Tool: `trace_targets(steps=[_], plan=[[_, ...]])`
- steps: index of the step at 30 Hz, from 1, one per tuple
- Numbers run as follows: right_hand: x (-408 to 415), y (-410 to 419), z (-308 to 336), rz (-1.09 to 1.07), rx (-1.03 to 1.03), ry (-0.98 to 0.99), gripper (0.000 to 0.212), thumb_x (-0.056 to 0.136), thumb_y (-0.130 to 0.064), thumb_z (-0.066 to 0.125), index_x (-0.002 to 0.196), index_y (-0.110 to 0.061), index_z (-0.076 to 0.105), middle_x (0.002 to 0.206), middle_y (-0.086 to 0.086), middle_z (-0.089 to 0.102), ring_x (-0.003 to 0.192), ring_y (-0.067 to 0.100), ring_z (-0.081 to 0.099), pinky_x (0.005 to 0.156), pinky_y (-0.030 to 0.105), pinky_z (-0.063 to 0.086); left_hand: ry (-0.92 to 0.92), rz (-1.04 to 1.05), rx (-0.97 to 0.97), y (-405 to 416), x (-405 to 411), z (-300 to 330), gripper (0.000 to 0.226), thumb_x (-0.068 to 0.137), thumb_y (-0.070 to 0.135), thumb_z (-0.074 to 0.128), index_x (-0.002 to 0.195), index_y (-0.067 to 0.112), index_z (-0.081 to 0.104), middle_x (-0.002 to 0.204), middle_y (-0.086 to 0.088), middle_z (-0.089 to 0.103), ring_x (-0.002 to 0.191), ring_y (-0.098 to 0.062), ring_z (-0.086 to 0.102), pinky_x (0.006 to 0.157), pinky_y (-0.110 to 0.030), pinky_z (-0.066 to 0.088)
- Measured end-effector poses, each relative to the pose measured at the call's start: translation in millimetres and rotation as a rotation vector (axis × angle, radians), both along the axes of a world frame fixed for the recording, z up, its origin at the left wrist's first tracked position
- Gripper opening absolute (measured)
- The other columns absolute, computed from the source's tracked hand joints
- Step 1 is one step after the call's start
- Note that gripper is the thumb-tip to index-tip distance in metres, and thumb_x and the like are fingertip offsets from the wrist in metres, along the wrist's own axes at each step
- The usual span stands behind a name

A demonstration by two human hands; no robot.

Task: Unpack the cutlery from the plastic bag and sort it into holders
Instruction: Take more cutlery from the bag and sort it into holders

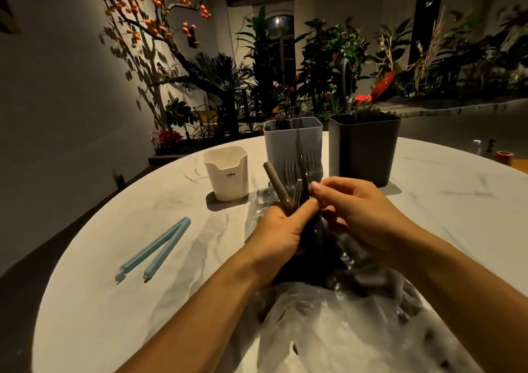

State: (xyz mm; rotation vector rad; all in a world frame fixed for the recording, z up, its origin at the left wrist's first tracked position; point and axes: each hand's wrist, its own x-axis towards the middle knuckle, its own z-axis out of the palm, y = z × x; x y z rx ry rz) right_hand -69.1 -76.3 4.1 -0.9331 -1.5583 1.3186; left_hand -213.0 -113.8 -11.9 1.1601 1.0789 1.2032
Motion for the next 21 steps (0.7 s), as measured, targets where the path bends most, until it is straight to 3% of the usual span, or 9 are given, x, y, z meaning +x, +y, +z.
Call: trace_targets(steps=[4,7,10,13,17,19,21], plan=[[5,-1,0,0.0,-0.123,0.07,0.021,0.093,-0.026,0.061,0.096,-0.009,0.074,0.093,0.009,0.073,0.09,0.02,0.071,0.077,0.029,0.059,0.015,-0.029,-0.026,-2,-3,0,0.03,0.099,0.033,0.057,0.108,0.011,0.074,0.103,-0.011,0.076,0.101,-0.024,0.073,0.098,-0.042,0.055],[9,-1,3,0.004,-0.146,0.104,0.02,0.093,-0.023,0.061,0.099,-0.009,0.074,0.093,0.009,0.073,0.087,0.018,0.071,0.074,0.026,0.059,0.029,-0.061,-0.017,-3,-5,2,0.035,0.097,0.035,0.057,0.112,0.008,0.074,0.107,-0.012,0.076,0.103,-0.024,0.072,0.095,-0.036,0.056],[12,-3,7,-0.007,-0.152,0.136,0.019,0.092,-0.022,0.063,0.1,-0.009,0.074,0.089,0.006,0.073,0.075,0.012,0.069,0.06,0.021,0.054,0.039,-0.083,-0.023,-5,-5,4,0.036,0.089,0.037,0.061,0.107,0.009,0.075,0.105,-0.012,0.076,0.102,-0.024,0.073,0.09,-0.033,0.056],[13,-4,5,0.008,-0.148,0.138,0.02,0.088,-0.023,0.065,0.1,-0.009,0.075,0.091,0.006,0.074,0.081,0.015,0.07,0.064,0.022,0.055,0.043,-0.078,-0.021,-6,-5,5,0.028,0.091,0.033,0.062,0.103,0.012,0.076,0.102,-0.01,0.077,0.098,-0.022,0.074,0.088,-0.03,0.057],[11,-7,2,0.004,-0.115,0.088,0.028,0.079,-0.027,0.067,0.099,-0.01,0.074,0.091,0.006,0.074,0.089,0.018,0.07,0.072,0.025,0.058,0.083,-0.008,-0.027,-4,-5,3,0.032,0.087,0.039,0.067,0.102,0.013,0.077,0.1,-0.009,0.077,0.096,-0.026,0.074,0.087,-0.035,0.057],[11,-7,4,-0.045,-0.099,0.116,0.026,0.084,-0.026,0.065,0.101,-0.008,0.073,0.096,0.01,0.072,0.09,0.023,0.068,0.078,0.033,0.06,0.102,0.015,-0.022,-4,-5,1,0.036,0.083,0.043,0.068,0.096,0.012,0.079,0.098,-0.014,0.076,0.096,-0.038,0.071,0.082,-0.037,0.056],[13,-7,8,-0.111,-0.087,0.185,0.022,0.092,-0.024,0.061,0.1,-0.008,0.073,0.097,0.013,0.069,0.09,0.026,0.066,0.083,0.042,0.06,0.126,0.014,-0.003,-5,-6,0,0.04,0.078,0.05,0.068,0.09,0.014,0.081,0.1,-0.018,0.075,0.105,-0.051,0.061,0.096,-0.05,0.052]])
